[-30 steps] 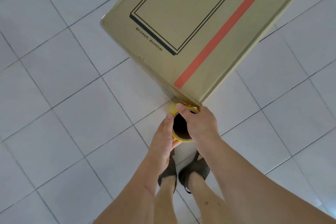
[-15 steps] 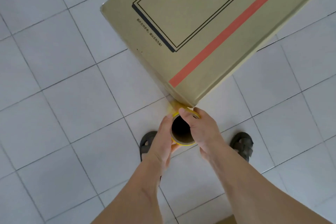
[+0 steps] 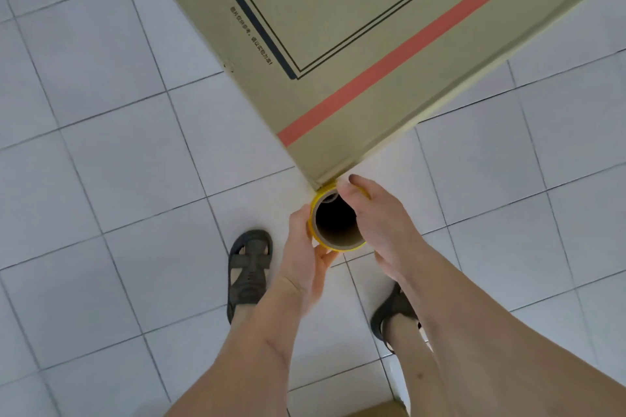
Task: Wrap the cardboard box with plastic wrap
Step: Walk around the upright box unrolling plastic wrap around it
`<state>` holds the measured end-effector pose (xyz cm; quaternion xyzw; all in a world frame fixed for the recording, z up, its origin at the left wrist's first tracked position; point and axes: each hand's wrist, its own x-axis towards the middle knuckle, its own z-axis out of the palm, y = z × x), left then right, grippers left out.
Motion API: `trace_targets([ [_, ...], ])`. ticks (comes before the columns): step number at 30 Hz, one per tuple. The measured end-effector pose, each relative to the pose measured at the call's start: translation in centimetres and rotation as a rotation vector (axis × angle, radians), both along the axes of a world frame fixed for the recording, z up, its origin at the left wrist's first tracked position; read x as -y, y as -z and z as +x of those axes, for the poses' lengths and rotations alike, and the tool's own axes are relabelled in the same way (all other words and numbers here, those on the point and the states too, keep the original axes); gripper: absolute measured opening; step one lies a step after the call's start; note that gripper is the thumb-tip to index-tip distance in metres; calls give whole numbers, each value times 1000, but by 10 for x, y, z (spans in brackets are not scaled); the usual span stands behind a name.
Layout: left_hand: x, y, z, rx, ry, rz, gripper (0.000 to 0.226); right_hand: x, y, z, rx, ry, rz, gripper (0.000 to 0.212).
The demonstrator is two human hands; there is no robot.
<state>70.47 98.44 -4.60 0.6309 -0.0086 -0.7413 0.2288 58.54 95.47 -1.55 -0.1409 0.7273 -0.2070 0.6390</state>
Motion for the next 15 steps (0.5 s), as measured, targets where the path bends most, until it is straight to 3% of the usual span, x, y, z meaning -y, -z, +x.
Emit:
trace_targets([
  [1, -3, -2, -9, -22, -41, 12, 51, 5, -4, -6, -31, -38, -19, 8],
  [2, -6, -3, -18, -38, -79, 24, 50, 10, -5, -11, -57, -72, -41, 2],
  [6, -13, -2, -42, -9, -150, -7, 50, 11, 0, -26, -71, -63, -44, 30],
  [8, -8, 4, -42, 51, -150, -50, 49, 7, 4, -29, -42, -20, -40, 31],
  [13, 0, 3, -39, 95, -12, -147, 46, 9, 8, -33, 2, 3, 80, 64],
  [15, -5, 3, -44, 83, -3, -155, 46, 11, 9, -37, -47, -47, 90, 61],
])
